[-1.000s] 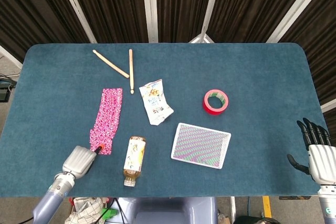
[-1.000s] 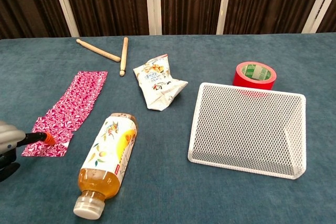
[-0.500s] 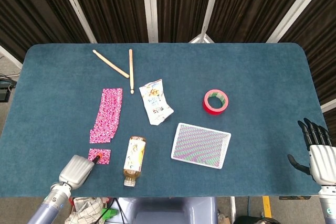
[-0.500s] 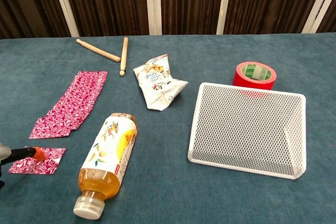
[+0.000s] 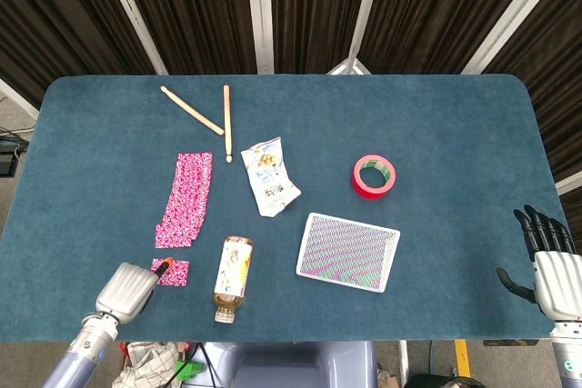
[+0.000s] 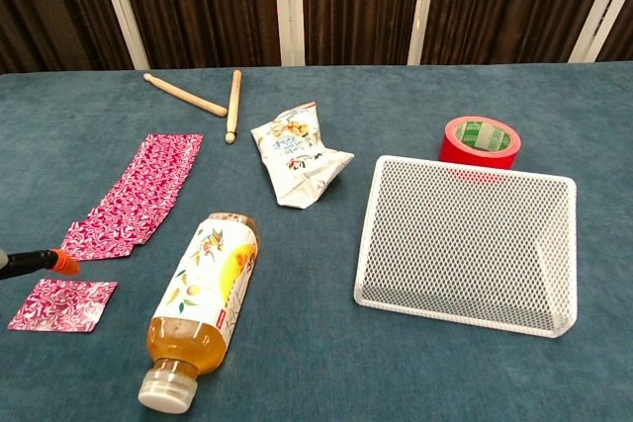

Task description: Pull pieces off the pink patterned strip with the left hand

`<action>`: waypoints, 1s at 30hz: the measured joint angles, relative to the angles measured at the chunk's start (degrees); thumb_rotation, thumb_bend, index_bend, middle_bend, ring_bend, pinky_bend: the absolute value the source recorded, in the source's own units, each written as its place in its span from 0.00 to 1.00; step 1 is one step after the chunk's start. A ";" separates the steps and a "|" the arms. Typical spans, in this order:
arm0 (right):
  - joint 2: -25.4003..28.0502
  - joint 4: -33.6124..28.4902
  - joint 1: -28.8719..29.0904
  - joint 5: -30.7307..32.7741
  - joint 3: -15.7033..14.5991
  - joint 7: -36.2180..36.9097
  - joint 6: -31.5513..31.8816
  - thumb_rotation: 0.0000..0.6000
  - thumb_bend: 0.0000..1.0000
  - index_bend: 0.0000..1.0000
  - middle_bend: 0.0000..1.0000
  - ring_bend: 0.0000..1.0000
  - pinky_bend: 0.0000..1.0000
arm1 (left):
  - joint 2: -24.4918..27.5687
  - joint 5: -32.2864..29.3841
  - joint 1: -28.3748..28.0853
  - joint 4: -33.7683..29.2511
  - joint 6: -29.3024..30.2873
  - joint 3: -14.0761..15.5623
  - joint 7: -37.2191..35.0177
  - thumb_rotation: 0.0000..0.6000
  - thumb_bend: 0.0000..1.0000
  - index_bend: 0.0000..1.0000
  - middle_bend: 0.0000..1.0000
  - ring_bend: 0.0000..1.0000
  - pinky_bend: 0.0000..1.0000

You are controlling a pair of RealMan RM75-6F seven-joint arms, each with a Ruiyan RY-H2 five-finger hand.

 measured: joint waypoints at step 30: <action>0.42 0.05 -0.33 0.37 0.26 1.33 0.42 1.00 0.27 0.01 0.05 0.09 0.10 | -3.24 -14.81 -7.39 5.77 -6.61 -6.89 2.96 1.00 0.76 0.16 0.87 0.74 0.62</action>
